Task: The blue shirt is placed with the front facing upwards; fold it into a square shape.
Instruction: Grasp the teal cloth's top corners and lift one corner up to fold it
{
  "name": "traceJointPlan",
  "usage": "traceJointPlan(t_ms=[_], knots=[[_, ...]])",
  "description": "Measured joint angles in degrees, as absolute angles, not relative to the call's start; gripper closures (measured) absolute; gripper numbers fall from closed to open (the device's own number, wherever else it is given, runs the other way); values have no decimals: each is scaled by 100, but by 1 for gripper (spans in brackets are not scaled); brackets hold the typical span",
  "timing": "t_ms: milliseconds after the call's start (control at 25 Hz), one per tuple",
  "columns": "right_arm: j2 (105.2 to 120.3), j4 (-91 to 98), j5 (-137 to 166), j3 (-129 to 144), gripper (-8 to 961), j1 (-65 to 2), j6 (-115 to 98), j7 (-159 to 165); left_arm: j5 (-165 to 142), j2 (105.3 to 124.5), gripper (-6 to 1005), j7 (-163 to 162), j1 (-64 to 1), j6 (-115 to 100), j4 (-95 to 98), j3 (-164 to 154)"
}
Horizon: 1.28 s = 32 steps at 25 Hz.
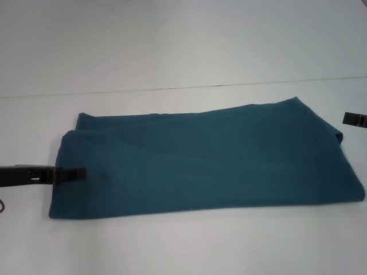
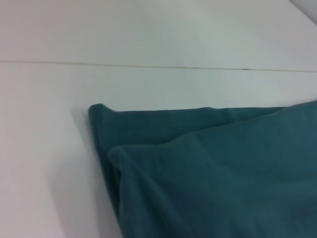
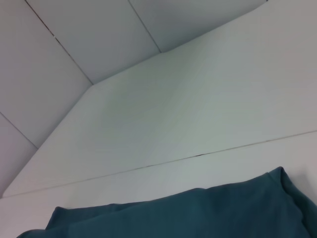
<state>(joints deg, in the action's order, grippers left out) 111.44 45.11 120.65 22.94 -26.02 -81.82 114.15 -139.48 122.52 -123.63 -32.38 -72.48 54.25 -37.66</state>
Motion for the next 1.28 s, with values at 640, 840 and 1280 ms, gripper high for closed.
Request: traceJointPlan(t_ms=[640, 840, 1280], knots=[[11313, 4478, 11990, 2291, 54, -2677, -8091, 11389, -14033, 12287, 305, -12356, -3301, -6319, 4802, -4198], [11317, 4478, 11988, 2285, 54, -2702, -8071, 11373, -14036, 12288, 305, -12316, -3308, -6310, 4776, -4222], [11314, 4483, 11779, 2285, 54, -2706, -8067, 11350, -13984, 12302, 306, -12375, -3216, -6732, 5325, -4224]])
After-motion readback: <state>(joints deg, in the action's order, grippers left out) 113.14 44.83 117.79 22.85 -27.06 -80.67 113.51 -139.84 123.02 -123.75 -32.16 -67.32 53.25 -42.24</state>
